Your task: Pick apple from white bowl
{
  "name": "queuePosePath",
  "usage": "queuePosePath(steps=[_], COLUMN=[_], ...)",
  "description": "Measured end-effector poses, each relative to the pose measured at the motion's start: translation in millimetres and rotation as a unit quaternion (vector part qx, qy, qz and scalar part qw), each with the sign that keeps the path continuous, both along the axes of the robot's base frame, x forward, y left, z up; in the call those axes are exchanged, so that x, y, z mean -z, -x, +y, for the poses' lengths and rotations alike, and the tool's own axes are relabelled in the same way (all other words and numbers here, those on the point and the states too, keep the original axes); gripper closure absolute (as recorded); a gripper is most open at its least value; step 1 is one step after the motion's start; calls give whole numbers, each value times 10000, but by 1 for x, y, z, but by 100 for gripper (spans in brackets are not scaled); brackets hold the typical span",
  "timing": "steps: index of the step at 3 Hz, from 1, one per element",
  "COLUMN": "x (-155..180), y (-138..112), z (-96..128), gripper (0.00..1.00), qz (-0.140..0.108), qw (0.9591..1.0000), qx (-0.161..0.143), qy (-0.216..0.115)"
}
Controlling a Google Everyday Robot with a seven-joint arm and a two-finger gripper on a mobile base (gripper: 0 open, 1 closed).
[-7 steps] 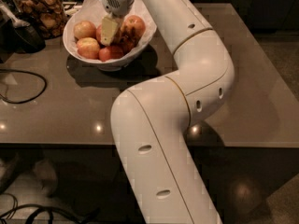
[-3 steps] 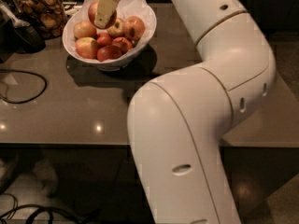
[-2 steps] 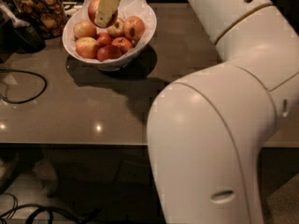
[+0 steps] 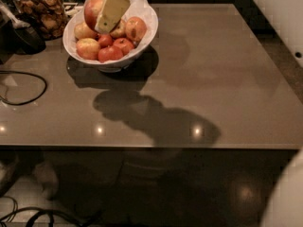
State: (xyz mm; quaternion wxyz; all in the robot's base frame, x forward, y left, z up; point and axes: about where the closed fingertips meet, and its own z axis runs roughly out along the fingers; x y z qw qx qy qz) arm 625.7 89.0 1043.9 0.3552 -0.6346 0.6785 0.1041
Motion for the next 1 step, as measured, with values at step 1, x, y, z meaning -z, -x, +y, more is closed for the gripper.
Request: queuePosePath(steps=[1], x=[-4], y=[50], z=[-12], gripper=[100], qz=[-188], qw=[9998], qx=[-27], qy=[-68])
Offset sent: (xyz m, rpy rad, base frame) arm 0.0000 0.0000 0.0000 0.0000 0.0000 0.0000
